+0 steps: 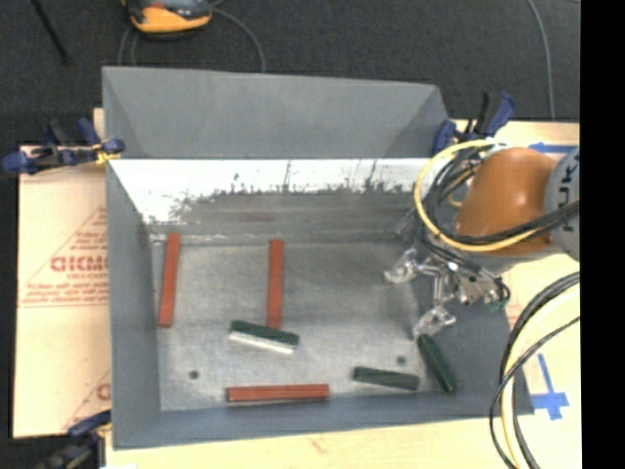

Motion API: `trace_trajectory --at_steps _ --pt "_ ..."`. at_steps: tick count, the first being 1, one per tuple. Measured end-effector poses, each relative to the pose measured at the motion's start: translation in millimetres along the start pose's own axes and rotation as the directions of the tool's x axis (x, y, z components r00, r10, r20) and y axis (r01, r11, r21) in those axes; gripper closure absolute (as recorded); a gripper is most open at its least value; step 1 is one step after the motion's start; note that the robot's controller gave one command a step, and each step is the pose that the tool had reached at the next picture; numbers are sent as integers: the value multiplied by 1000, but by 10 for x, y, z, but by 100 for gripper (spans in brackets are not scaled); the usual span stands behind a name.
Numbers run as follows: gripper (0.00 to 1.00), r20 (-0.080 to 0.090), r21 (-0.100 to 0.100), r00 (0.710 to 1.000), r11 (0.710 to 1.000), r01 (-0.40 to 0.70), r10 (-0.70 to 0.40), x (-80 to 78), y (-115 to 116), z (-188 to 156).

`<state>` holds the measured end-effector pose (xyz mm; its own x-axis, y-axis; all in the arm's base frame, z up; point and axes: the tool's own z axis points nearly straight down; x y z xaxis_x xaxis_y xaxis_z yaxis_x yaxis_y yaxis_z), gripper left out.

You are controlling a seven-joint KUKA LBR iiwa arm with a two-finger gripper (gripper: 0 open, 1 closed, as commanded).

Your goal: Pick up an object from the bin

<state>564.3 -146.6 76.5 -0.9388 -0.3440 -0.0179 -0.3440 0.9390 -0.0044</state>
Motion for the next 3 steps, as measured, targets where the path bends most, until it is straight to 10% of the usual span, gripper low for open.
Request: trace_trajectory --at_steps 1,3 --pt "100 -6 6 833 833 553 -553 272 2 -35" --pt "100 -6 6 835 835 551 -551 273 4 -42"
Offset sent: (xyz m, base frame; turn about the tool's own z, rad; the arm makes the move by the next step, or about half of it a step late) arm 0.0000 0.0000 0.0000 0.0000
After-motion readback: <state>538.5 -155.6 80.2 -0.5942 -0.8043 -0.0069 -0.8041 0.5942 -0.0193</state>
